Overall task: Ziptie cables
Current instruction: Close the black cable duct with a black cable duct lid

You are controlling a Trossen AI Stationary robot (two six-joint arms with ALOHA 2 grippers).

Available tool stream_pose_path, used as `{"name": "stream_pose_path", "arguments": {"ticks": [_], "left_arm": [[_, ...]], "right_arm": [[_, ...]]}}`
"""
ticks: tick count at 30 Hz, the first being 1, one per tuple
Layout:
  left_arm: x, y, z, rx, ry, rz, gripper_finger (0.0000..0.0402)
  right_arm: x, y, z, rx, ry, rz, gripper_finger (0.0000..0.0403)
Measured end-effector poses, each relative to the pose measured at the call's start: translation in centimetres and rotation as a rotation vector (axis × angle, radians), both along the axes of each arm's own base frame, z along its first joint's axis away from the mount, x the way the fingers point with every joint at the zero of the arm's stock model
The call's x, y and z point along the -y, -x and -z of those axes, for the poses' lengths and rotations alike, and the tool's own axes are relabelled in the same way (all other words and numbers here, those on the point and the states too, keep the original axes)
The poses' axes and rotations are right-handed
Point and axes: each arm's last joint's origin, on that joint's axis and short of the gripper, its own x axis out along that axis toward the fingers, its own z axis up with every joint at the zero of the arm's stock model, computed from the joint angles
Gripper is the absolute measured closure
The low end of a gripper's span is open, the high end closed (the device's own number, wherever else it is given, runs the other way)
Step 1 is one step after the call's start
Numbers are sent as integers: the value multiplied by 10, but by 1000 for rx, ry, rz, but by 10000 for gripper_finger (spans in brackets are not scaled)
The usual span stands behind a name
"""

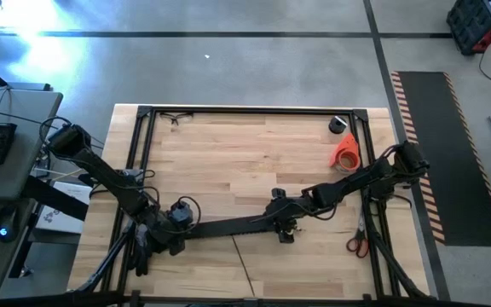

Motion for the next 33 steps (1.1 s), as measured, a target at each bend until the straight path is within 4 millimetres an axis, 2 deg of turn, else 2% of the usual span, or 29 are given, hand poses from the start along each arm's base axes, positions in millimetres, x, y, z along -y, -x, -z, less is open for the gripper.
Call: {"name": "stream_pose_path", "arguments": {"ticks": [14, 20, 26, 33], "left_arm": [[-7, 6, 14, 48, 1, -49, 401], [-10, 4, 4, 101, -3, -76, 401], [-20, -17, -18, 292, -2, -102, 401], [-39, -45, -10, 332, -37, -55, 402]], "right_arm": [[-1, 1, 7, -40, 0, 21, 197], [0, 1, 7, -40, 2, 29, 197], [0, 0, 7, -33, 2, 26, 198], [0, 1, 6, -28, 2, 21, 198]]}}
